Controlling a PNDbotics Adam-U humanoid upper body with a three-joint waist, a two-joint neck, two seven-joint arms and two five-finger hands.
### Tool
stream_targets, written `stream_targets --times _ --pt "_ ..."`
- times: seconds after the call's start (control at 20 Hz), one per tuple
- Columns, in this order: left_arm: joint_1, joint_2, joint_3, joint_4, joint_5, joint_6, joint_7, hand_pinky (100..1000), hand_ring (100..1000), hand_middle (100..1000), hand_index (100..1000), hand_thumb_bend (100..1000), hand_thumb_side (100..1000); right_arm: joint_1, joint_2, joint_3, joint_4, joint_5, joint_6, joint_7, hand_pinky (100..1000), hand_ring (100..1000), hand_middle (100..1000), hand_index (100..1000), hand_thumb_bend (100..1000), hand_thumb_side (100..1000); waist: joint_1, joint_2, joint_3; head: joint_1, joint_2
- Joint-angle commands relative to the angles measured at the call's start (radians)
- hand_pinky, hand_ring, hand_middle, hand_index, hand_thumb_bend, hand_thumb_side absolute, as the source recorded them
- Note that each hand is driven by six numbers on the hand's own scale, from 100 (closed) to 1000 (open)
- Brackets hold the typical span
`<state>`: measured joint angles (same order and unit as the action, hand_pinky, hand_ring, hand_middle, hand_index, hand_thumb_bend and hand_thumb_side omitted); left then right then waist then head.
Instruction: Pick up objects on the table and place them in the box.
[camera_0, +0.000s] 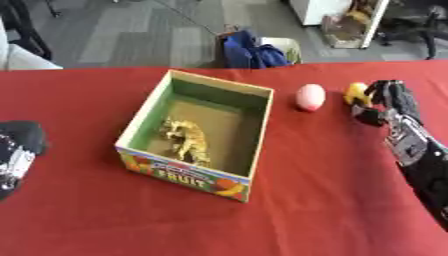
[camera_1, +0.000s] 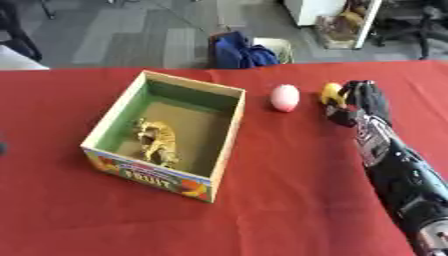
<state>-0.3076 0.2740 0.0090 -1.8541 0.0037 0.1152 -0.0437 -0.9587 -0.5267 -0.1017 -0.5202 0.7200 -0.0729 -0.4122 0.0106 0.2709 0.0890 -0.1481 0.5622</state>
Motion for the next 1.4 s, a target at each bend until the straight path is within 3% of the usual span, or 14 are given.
stream_targets --times 0.05,0.45,0.85,1.4 --pt "-0.008 0.019 0.0 -0.021 -0.001 0.0 -0.004 689 615 580 700 393 493 -0.021 -0.017 0.0 -0.05 -0.025 -0.016 -0.031 640 527 190 311 100 100 -0.002 -0.029 -0.005 -0.003 -0.001" --pt "-0.006 0.02 0.001 -0.019 0.008 0.0 -0.003 689 615 580 700 397 484 -0.043 0.023 0.032 -0.184 -0.044 -0.074 0.023 639 523 192 312 100 100 -0.014 -0.061 -0.011 -0.003 0.006" --pt "-0.008 0.018 -0.004 -0.019 0.015 0.001 -0.006 688 613 578 699 401 480 -0.095 0.123 0.109 -0.306 -0.019 -0.153 0.151 655 537 217 338 100 100 -0.019 -0.076 0.005 -0.013 0.013" --pt "-0.015 0.01 -0.009 -0.019 0.017 0.002 -0.012 687 612 577 698 405 482 -0.11 0.279 0.162 -0.28 0.163 -0.254 0.283 682 577 274 397 100 100 -0.021 -0.069 0.034 -0.034 0.028"
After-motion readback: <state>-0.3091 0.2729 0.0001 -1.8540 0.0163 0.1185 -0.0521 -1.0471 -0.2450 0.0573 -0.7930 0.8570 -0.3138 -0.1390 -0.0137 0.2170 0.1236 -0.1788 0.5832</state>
